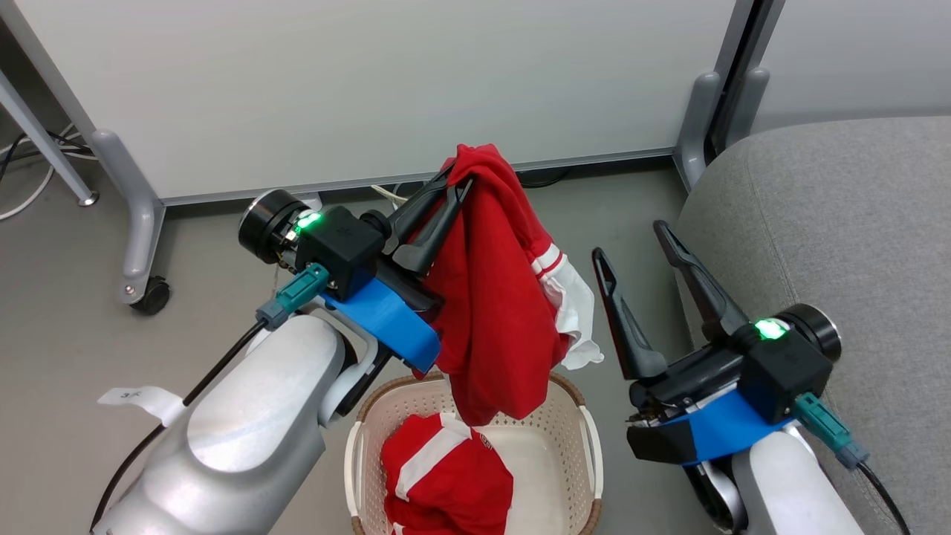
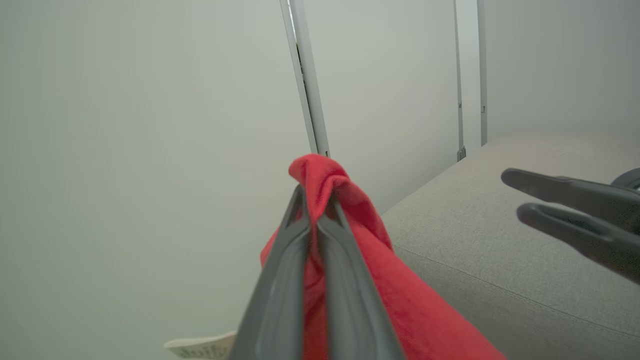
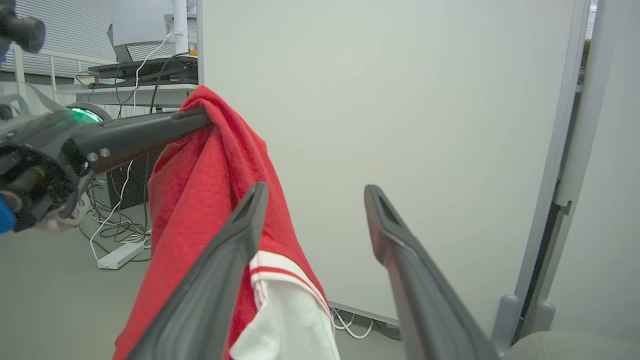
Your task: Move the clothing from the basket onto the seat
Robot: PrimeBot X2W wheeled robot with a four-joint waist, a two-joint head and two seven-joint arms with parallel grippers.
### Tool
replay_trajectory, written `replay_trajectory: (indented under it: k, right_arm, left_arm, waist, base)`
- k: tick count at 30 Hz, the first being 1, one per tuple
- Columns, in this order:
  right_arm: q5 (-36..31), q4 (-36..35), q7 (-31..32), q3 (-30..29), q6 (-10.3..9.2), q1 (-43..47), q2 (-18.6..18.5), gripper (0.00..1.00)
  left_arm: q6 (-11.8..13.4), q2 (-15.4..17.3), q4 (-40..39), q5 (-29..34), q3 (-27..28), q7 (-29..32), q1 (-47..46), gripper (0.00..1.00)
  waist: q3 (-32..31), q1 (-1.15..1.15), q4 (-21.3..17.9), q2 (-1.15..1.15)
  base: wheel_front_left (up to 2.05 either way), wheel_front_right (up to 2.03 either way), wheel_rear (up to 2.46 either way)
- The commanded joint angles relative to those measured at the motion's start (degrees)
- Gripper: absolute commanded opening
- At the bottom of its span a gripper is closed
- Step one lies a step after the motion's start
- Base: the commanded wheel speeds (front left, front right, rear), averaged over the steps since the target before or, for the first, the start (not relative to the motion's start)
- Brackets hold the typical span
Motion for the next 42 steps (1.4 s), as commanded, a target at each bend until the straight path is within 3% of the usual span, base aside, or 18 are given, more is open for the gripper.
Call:
replay_trajectory:
  k: [1,10,24,26,42]
  right_arm:
    - [0.6,-0.4,-0.2,1.1,0.03,-1.1,-0.2,1.0]
    - [2.8,3.7,-0.2,8.9,0.03,-8.2,-0.2,1.0]
    - [3.6,20.2,-0.2,14.2,0.03,-15.5,-0.2,1.0]
    - [4.4,21.4,-0.2,14.7,0.03,-16.1,-0.2,0.0]
    - [5.8,21.9,-0.2,15.0,0.03,-16.3,-0.2,0.0]
  left_arm:
    - [0.5,0.1,-0.3,0.2,-0.1,-0.1,-0.5,0.0]
    - [0.5,-0.7,-0.9,1.0,-1.2,-0.3,-1.7,0.0]
    - [0.2,-2.3,-1.3,1.5,-2.8,-0.7,-3.1,0.0]
    - [0.2,-2.3,-1.3,1.4,-2.9,-0.8,-3.2,0.0]
    - [0.5,-2.2,-0.8,1.4,-2.8,-1.0,-2.5,0.0]
  waist:
    - [0.1,0.0,0.1,0.0]
    - [0.9,0.0,1.0,0.0]
    - [1.9,0.0,2.7,0.0]
    - [1.8,0.0,2.7,0.0]
    - [1.5,0.0,2.4,0.0]
  base:
    - [0.0,0.0,0.0]
    - [0.0,0.0,0.0]
    - [0.0,0.0,0.0]
    - [0.0,0.0,0.0]
    - [0.0,0.0,0.0]
